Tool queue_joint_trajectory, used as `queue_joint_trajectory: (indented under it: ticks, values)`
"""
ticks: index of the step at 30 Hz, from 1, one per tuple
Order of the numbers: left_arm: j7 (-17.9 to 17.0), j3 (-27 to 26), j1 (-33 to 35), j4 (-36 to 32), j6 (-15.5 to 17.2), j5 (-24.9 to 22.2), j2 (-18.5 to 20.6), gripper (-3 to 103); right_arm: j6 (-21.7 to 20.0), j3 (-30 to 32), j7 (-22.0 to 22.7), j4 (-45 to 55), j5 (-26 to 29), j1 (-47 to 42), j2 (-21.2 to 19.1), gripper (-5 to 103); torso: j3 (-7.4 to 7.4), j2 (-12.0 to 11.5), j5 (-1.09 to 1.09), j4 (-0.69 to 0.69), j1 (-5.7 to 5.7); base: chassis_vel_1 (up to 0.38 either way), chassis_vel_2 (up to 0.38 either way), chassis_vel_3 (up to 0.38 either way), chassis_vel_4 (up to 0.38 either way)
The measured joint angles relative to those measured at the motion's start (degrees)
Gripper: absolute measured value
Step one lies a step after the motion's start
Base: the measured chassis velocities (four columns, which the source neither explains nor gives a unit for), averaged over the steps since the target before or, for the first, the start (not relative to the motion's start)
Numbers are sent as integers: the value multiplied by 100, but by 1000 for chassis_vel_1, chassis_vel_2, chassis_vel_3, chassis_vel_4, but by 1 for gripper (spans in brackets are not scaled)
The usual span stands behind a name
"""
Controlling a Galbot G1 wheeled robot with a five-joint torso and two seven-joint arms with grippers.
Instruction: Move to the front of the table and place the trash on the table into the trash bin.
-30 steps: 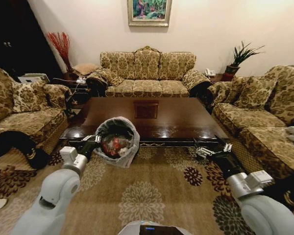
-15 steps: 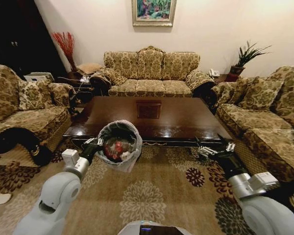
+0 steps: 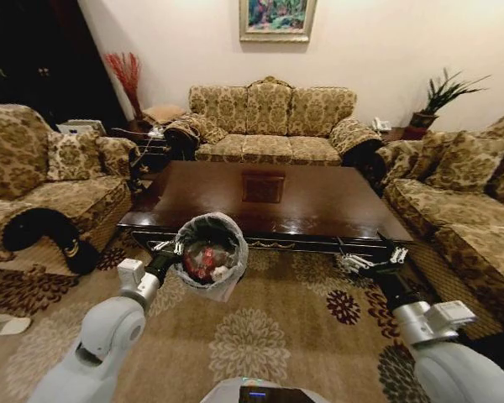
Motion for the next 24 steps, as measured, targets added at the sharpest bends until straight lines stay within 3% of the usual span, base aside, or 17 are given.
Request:
queue_joint_trajectory:
  ticks: [24]
  values:
    - [99,94,50,-34,-15,77,-47,4,197,-209,86,-64,-154,58,59,100,-353,-622,-1,-1,-269,169,162,-47,-40]
